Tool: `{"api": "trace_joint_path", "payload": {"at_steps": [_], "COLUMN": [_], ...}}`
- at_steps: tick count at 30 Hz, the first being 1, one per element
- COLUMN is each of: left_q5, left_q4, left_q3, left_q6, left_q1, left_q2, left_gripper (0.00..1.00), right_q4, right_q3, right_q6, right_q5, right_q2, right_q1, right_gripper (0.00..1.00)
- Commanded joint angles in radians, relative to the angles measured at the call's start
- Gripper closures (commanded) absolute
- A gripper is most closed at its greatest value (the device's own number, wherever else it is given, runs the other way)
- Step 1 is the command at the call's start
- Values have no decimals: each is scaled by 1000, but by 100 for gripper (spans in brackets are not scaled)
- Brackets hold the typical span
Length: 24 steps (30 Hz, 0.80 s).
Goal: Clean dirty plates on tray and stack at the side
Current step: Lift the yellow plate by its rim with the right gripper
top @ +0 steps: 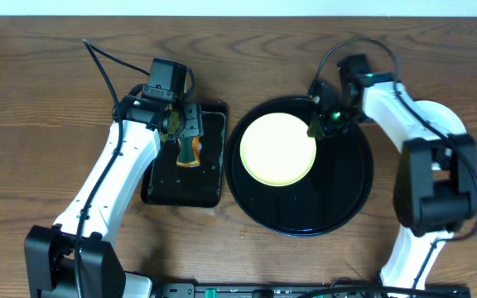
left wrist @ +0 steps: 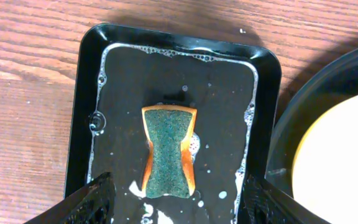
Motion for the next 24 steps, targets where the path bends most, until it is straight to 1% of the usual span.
{"api": "trace_joint_path", "payload": {"at_steps": [1,8,12,24], "left_q5": [-2,-2,-2,-2], "left_q4": [-6,-6,-7,-6], "left_q3": [17,16,16,16], "left_q6": [10,10,10,10], "left_q1": [2,3,2,2], "left_q2": [-7,-7,-7,-7], "left_gripper": [32,32,32,31], "right_q4": [-10,-33,-27,21], "right_q3": [5,5,5,5], "right_q6": [-49,-46,-46,-46], "right_q5": [-149,-99,-27,346], "right_q2": [-88,-94,-114,-283], "right_q1": [-21,-21,-22,-14], "right_gripper": [99,99,99,99]}}
